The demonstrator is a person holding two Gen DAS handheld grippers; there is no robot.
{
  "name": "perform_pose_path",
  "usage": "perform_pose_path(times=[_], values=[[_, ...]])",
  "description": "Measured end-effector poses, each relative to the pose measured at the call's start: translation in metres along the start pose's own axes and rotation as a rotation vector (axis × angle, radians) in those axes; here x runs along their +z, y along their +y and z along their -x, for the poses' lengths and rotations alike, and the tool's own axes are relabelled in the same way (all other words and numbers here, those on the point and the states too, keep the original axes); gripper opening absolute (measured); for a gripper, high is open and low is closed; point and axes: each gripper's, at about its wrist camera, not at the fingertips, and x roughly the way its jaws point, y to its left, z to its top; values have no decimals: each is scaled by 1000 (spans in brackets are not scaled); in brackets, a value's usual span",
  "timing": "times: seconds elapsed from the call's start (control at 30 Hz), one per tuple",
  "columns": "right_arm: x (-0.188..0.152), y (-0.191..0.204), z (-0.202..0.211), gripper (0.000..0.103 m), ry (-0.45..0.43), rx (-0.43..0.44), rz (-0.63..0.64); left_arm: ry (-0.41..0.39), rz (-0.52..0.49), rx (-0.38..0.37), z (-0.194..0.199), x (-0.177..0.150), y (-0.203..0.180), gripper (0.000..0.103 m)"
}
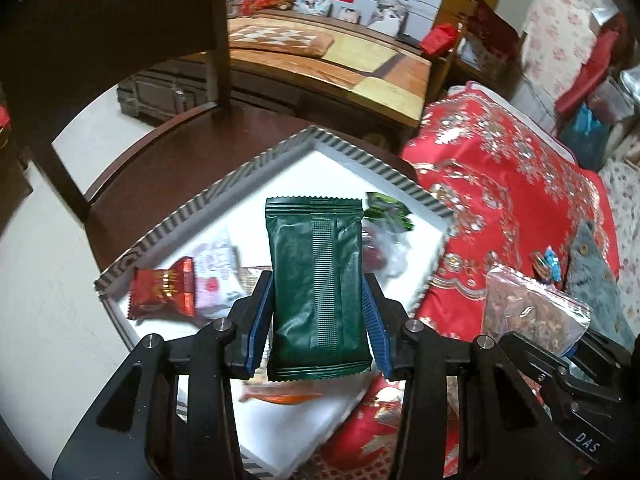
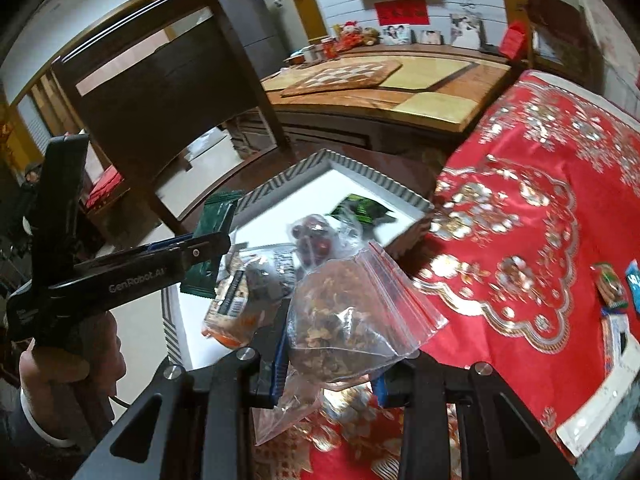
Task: Organize snacks
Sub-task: 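Carry the green packet with the left tool while the right tool carries the nut bag to the tray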
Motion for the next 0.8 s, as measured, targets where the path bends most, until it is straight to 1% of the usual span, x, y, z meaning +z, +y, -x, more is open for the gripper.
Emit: perform_pose_path(times=[0.13, 0.33, 0.8], values=[[7, 11, -10, 31, 12, 12, 25, 6, 24, 16, -4, 2, 12, 42], [14, 19, -18, 31, 13, 24, 39, 14, 44, 25, -10, 3, 21, 42], [31, 34, -44, 31, 46, 58, 80, 32, 71, 50, -23, 3, 37, 42]])
